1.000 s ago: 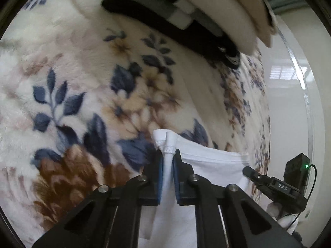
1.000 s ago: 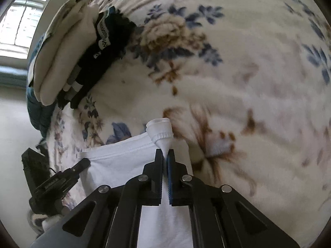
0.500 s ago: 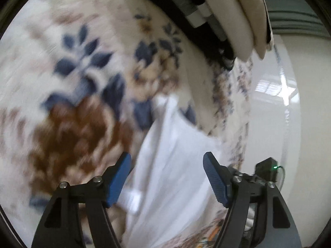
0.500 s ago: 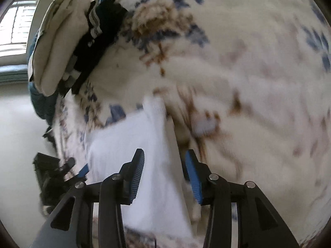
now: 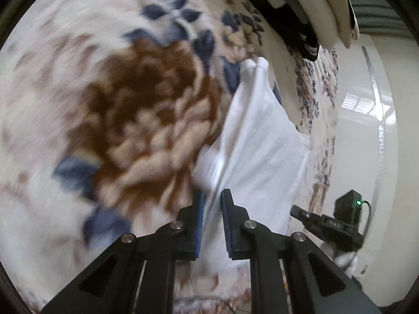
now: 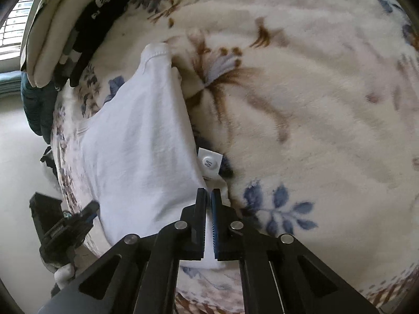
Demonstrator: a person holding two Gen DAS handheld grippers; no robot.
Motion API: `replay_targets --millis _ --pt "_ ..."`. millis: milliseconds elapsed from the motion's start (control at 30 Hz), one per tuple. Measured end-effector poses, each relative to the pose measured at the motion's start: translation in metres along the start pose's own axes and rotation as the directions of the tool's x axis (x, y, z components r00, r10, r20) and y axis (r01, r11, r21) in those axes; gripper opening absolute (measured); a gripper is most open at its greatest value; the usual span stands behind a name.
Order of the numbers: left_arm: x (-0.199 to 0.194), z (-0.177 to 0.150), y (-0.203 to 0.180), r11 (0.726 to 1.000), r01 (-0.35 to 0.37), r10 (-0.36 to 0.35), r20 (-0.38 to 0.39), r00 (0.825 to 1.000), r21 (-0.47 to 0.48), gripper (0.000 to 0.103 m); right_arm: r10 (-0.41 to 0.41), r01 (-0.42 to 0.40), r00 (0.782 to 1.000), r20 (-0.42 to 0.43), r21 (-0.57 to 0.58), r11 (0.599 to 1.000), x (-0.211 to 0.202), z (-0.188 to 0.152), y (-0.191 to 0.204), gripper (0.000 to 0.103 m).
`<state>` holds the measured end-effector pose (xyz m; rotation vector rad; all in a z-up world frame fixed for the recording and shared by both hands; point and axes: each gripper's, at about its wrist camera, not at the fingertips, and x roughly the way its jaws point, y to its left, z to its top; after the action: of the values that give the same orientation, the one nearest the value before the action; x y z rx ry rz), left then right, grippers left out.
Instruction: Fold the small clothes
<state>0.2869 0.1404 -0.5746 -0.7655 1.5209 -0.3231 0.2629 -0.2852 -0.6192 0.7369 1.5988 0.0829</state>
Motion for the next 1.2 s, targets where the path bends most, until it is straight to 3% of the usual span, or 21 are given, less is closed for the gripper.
replay_targets --millis 33,100,167,233,267,333,467,633,700,800,833,867,900,933,967,1200 --pt "-0.009 -0.009 0.006 1.0 0.004 -0.004 -0.001 1.0 -0.026 0.022 0.01 -0.01 1.0 -0.014 0.015 1.0 -0.002 0.0 -0.002 0.005" --pt "-0.014 -0.026 0.017 0.996 0.04 -0.042 -0.024 0.999 -0.078 0.042 0.038 -0.036 0.998 -0.047 0.038 0.999 -0.005 -0.002 -0.006 0.01" --pt "-0.008 -0.043 0.022 0.986 0.088 -0.095 -0.05 0.994 -0.141 0.046 0.057 -0.054 0.996 -0.062 0.054 0.997 -0.008 -0.007 -0.011 0.036" --pt "0.0 -0.048 0.022 0.981 0.111 -0.122 -0.06 0.991 -0.161 0.051 0.086 -0.083 0.995 -0.059 0.058 0.995 -0.013 -0.011 -0.017 0.048" --pt "0.003 -0.046 0.022 0.982 0.105 -0.114 -0.049 0.992 -0.157 0.059 0.113 -0.109 0.992 -0.063 0.055 0.992 -0.012 -0.013 -0.019 0.053" --pt "0.007 -0.034 0.014 0.98 0.13 -0.132 -0.001 0.991 -0.154 0.062 0.153 -0.15 0.986 -0.072 0.049 0.987 -0.007 -0.012 -0.022 0.059" --pt "0.021 0.004 -0.001 0.974 0.207 -0.201 0.067 0.977 -0.097 0.066 0.231 -0.228 0.969 -0.087 0.041 0.973 0.016 0.007 -0.026 0.06" --pt "0.069 0.038 -0.022 0.987 0.16 -0.16 -0.026 0.987 -0.016 0.069 0.336 -0.333 0.932 -0.134 0.049 0.942 0.047 0.029 -0.026 0.062" --pt "0.073 0.04 -0.027 0.988 0.151 -0.151 -0.029 0.988 0.004 0.07 0.371 -0.369 0.916 -0.153 0.04 0.929 0.052 0.033 -0.022 0.062" --pt "0.067 0.037 -0.031 0.986 0.165 -0.165 -0.01 0.986 0.024 0.068 0.376 -0.38 0.91 -0.175 0.012 0.925 0.056 0.034 -0.014 0.062" --pt "0.064 0.035 -0.032 0.985 0.17 -0.17 0.002 0.985 0.026 0.059 0.372 -0.378 0.912 -0.174 -0.002 0.926 0.056 0.034 -0.01 0.061" --pt "0.062 0.033 -0.032 0.985 0.168 -0.169 0.009 0.986 0.027 0.039 0.371 -0.379 0.913 -0.17 -0.014 0.925 0.056 0.033 -0.007 0.049" --pt "0.062 0.032 -0.032 0.985 0.168 -0.169 0.013 0.986 0.027 0.028 0.373 -0.382 0.912 -0.171 -0.019 0.924 0.056 0.033 -0.004 0.039" --pt "0.061 0.031 -0.032 0.984 0.175 -0.176 0.02 0.984 0.021 0.026 0.38 -0.389 0.909 -0.172 -0.02 0.921 0.057 0.033 0.0 0.024" --pt "0.058 0.03 -0.033 0.983 0.184 -0.185 0.032 0.982 0.009 0.022 0.381 -0.39 0.91 -0.163 -0.023 0.921 0.055 0.032 0.004 0.022" --pt "0.026 0.024 -0.056 0.982 0.188 -0.188 0.076 0.979 0.007 0.017 0.387 -0.397 0.915 -0.116 -0.084 0.914 0.017 0.033 0.036 0.017"
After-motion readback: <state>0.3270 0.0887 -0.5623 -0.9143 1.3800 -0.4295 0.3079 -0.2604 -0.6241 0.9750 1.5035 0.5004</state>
